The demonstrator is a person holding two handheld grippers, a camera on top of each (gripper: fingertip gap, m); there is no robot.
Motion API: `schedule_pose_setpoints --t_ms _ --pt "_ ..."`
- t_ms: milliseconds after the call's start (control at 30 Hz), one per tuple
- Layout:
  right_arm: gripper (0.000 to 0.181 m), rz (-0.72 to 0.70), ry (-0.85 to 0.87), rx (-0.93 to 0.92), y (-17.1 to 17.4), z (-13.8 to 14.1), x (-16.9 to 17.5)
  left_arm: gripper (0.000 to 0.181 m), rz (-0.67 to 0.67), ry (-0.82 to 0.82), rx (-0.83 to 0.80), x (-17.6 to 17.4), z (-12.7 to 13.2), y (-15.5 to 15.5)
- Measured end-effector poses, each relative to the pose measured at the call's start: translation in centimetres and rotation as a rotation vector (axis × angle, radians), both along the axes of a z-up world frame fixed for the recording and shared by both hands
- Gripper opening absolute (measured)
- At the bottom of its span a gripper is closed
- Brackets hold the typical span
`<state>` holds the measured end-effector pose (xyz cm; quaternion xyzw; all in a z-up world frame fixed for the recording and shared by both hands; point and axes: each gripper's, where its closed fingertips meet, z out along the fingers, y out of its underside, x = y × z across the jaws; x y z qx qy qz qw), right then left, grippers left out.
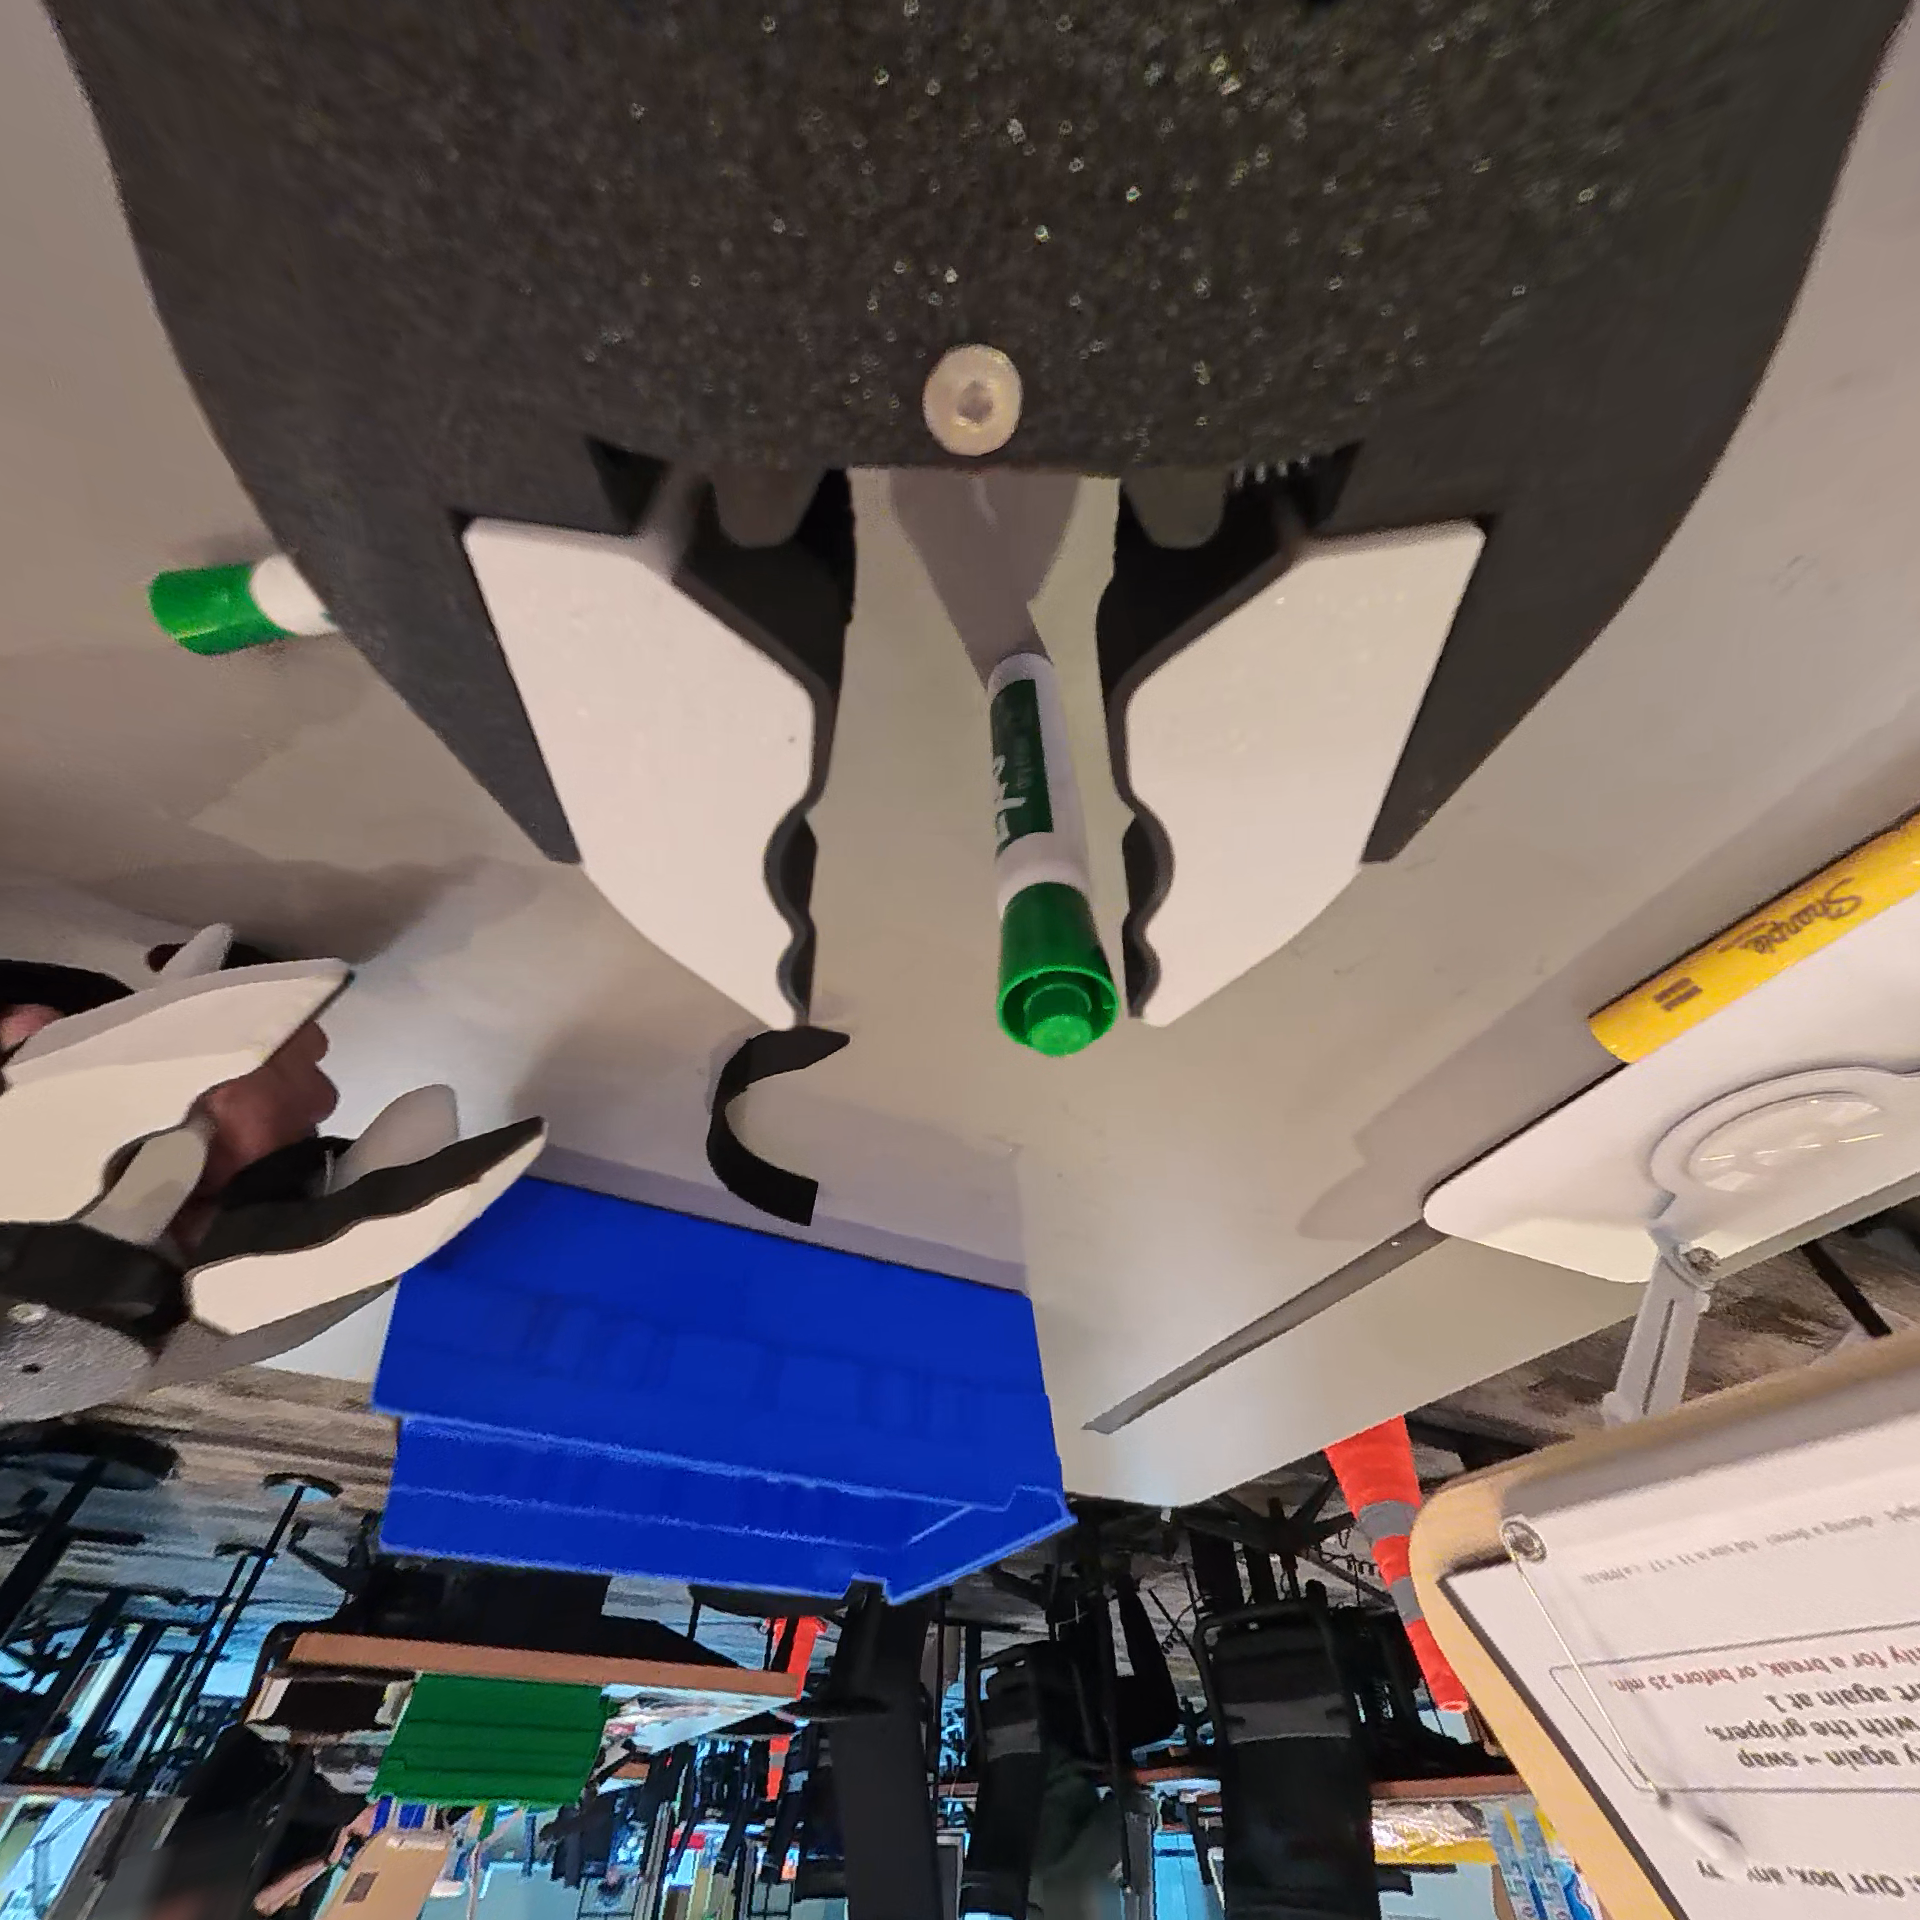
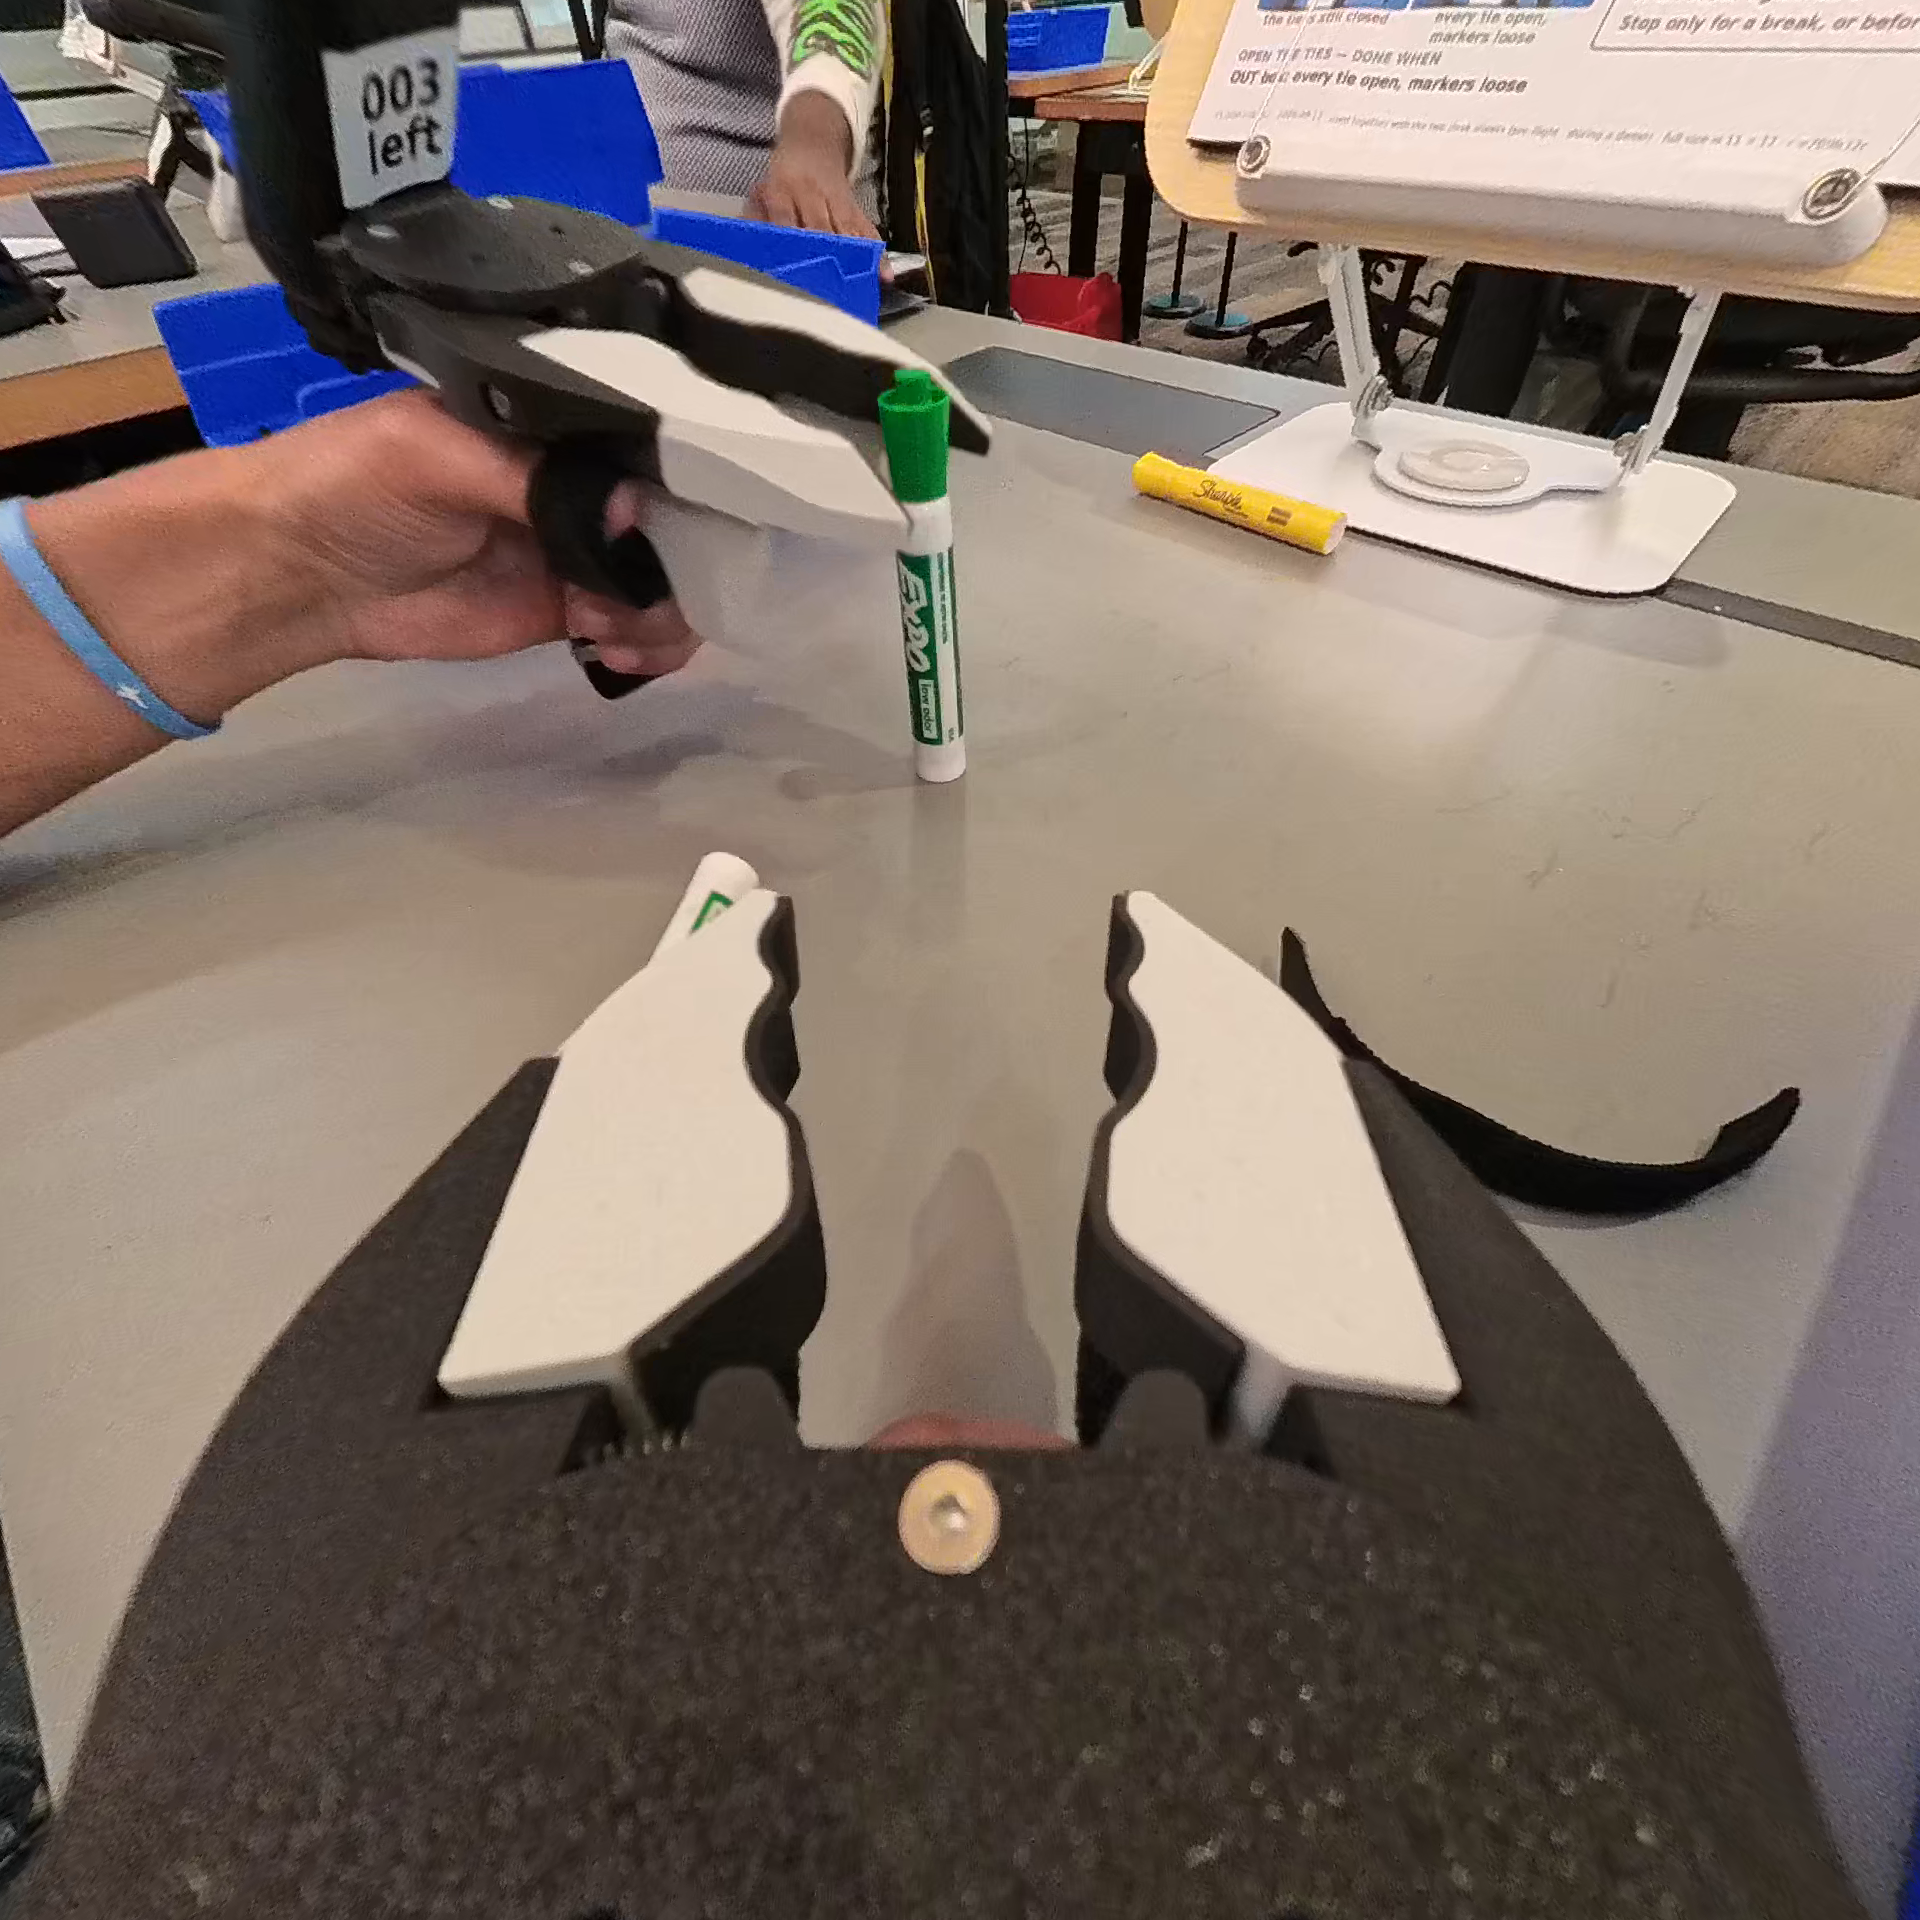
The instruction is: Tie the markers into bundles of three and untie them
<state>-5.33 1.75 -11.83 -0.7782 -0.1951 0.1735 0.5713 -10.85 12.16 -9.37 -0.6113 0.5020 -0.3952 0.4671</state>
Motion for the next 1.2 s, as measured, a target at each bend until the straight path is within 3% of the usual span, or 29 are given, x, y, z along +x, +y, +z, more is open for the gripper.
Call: schedule_pose_setpoints --t_ms 200,300,433,600,700,867,1033,1200 --pt "0.057 -0.011 0.002 0.001 0.1 0.1 0.4 0.065 0.028 0.010 -0.002 -2.5 2.2 -1.6" --pt "0.057 -0.017 0.000 0.004 0.1 0.2 0.7 0.063 -0.014 0.116 0.073 -4.3 2.0 -3.9" --pt "0.057 -0.032 0.003 0.003 0.2 0.3 1.5 0.049 -0.216 0.397 0.239 -5.4 -0.8 -8.9" --pt "0.057 -0.053 0.009 0.018 0.6 0.9 2.6 0.047 -0.579 0.768 0.389 -4.5 -5.8 -13.9" --pt "0.057 -0.055 0.010 0.024 0.5 1.1 2.8 0.047 -0.699 0.957 0.454 -4.1 -8.1 -13.8" --pt "0.057 -0.049 0.007 0.031 0.3 1.2 2.7 0.039 -0.819 1.050 0.472 -3.1 -9.4 -13.8" --pt "0.057 -0.047 0.008 0.028 0.3 1.1 2.8 0.022 -0.843 1.062 0.506 -2.0 -9.9 -13.6" --pt "0.057 -0.054 0.021 0.029 0.3 1.3 3.2 0.019 -0.766 1.009 0.515 -1.8 -9.2 -13.4"
